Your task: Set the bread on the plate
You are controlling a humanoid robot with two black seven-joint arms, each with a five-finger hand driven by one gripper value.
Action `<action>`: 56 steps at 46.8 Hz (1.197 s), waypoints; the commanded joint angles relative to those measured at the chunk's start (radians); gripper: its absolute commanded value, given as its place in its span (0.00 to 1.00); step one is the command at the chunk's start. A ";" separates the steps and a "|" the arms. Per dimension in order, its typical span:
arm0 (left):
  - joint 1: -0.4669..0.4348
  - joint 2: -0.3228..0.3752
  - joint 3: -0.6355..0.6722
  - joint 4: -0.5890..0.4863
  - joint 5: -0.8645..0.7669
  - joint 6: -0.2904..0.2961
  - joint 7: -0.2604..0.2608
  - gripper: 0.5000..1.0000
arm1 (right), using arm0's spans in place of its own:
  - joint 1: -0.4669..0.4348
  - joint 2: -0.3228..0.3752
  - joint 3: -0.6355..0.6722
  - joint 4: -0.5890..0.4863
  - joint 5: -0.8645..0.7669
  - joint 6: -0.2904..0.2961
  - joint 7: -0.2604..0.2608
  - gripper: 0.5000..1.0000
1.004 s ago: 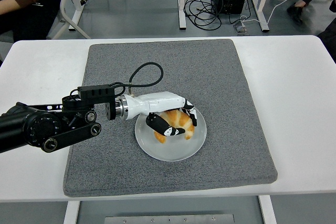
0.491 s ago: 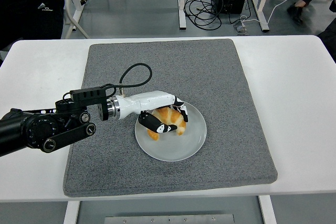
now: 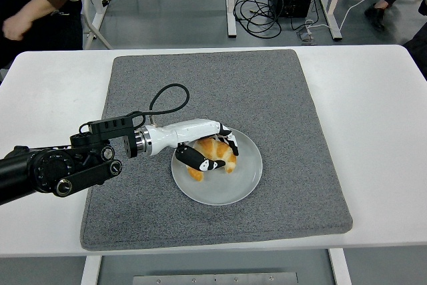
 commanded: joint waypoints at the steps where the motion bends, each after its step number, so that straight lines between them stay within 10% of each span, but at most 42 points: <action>1: 0.000 0.001 0.002 0.001 -0.008 0.000 0.000 0.27 | 0.002 0.000 0.000 0.001 0.000 0.000 0.000 1.00; 29: -0.002 0.005 -0.001 0.001 -0.092 0.000 0.003 0.74 | 0.002 0.000 0.000 0.001 0.000 0.000 0.000 1.00; 56: -0.018 0.033 -0.099 0.001 -0.344 -0.025 0.028 0.85 | 0.002 0.000 0.000 0.001 0.000 0.000 0.000 1.00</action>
